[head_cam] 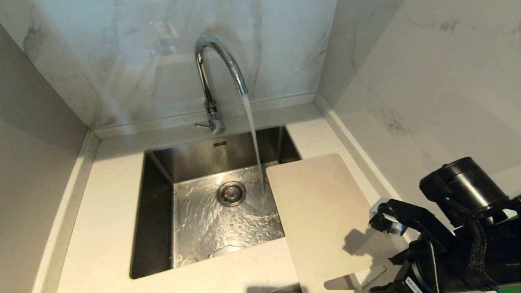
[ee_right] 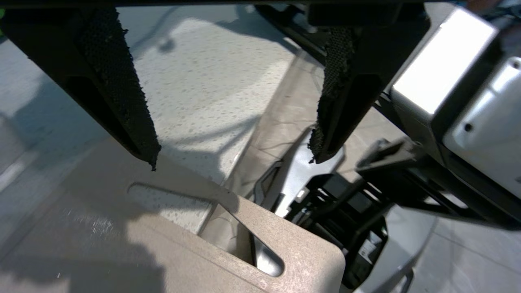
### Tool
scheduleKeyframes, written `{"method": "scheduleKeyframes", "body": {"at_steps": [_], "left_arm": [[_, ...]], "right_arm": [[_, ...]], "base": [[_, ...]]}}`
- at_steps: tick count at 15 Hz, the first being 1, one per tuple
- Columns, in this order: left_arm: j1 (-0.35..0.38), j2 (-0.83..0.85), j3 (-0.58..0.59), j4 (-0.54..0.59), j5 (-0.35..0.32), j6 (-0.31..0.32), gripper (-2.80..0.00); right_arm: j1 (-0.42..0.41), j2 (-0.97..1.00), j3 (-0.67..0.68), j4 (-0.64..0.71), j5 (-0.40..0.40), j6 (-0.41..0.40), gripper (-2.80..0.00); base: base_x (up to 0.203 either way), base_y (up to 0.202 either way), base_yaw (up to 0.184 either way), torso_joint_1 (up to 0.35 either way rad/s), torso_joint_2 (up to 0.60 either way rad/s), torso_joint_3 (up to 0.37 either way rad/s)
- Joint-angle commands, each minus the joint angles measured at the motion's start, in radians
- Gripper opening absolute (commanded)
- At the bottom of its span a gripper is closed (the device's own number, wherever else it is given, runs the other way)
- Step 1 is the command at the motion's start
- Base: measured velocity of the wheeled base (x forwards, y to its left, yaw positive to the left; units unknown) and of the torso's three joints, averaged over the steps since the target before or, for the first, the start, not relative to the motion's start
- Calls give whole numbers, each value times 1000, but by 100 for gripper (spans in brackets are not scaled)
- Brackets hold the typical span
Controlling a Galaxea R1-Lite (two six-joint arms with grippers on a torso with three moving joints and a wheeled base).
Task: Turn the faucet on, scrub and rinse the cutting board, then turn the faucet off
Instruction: Pick up the cutting board
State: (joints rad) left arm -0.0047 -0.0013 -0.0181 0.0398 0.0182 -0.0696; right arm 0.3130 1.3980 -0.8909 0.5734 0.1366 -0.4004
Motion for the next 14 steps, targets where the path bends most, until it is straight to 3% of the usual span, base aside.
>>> {"method": "scheduleKeyframes", "body": {"at_steps": [1,3,7,9,12,14], "left_arm": [[0,0,1,0,1,-1,-280],[0,0,0,0,1,-1,-280],[0,0,0,0,1,0,-280],[0,0,0,0,1,-1,-280],[0,0,0,0,0,-1,-280],[0,0,0,2,0,-1,-280]], "right_arm": [[25,-28,0,3,-5,-105,0],[78,-42,18,3,-51,-156,0],[89,-11,66,-1,-135,-352,0],[90,40,63,-16,-144,-369,0],[99,64,121,-123,-140,-473,0],[115,75,177,-206,-140,-499,0]], "base": [[0,0,0,0,0,0],[0,0,0,0,0,0],[0,0,0,0,0,0],[0,0,0,0,0,0],[0,0,0,0,0,0],[0,0,0,0,0,0]]}}
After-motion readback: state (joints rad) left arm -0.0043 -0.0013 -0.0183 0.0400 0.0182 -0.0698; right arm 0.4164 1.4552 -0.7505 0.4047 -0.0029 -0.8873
